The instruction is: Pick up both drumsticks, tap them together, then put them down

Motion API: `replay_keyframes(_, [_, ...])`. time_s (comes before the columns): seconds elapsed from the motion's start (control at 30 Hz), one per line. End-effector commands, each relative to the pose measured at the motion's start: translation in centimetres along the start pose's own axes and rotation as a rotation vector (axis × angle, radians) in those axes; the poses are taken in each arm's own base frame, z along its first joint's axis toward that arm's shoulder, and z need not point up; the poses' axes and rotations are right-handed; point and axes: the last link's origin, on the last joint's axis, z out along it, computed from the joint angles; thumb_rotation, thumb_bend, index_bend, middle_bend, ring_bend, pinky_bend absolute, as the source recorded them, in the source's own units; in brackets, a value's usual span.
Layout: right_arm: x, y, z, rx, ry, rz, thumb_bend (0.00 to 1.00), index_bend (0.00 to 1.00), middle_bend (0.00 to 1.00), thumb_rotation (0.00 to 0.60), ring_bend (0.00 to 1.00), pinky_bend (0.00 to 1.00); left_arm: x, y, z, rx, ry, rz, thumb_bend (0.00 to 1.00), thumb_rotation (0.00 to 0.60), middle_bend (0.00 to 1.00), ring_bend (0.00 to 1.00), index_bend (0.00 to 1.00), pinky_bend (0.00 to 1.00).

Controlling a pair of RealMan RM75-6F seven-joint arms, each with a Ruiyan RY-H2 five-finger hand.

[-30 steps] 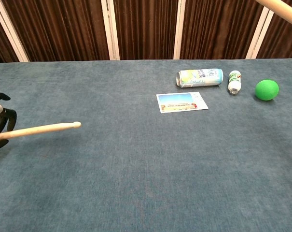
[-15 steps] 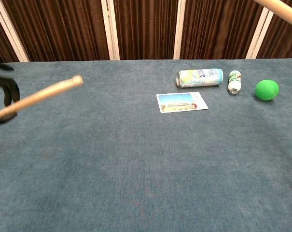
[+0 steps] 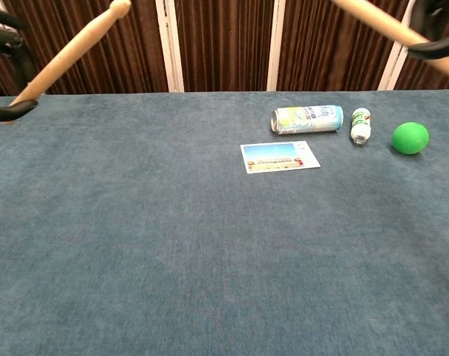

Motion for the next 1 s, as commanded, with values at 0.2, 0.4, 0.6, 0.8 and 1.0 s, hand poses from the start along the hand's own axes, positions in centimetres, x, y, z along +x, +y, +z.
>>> replay_keyframes(0.2, [-2.8, -2.8, 2.8, 0.05, -0.029, 0.026, 0.41, 0.67, 0.63, 0.6, 0.51, 0.01, -1.6, 1.8, 0.7, -0.046, 0.006, -0.075, 0.49, 0.6, 0.59, 0.13, 0.59, 0.0])
replay_keyframes(0.4, [-4.3, -5.5, 3.7, 0.088, -0.045, 0.033, 0.41, 0.67, 0.63, 0.6, 0.52, 0.01, -3.6, 3.1, 0.9, -0.048, -0.02, -0.129, 0.49, 0.6, 0.59, 0.13, 0.59, 0.0])
replay_keyframes(0.6, [-4.8, -8.1, 4.2, 0.1, -0.054, 0.037, 0.41, 0.67, 0.63, 0.6, 0.52, 0.01, -5.0, 4.5, 1.1, -0.06, -0.026, -0.173, 0.49, 0.6, 0.59, 0.13, 0.59, 0.0])
replay_keyframes(0.8, [-4.8, -9.2, 4.3, 0.066, -0.067, 0.06, 0.41, 0.67, 0.63, 0.6, 0.52, 0.01, -5.2, 5.7, 1.5, -0.085, 0.001, -0.2, 0.49, 0.6, 0.6, 0.13, 0.59, 0.0])
replay_keyframes(1.0, [-4.7, -10.1, 3.8, 0.065, -0.081, 0.073, 0.41, 0.67, 0.63, 0.6, 0.52, 0.01, -5.3, 6.9, 2.5, -0.076, 0.048, -0.221, 0.49, 0.6, 0.6, 0.13, 0.59, 0.0])
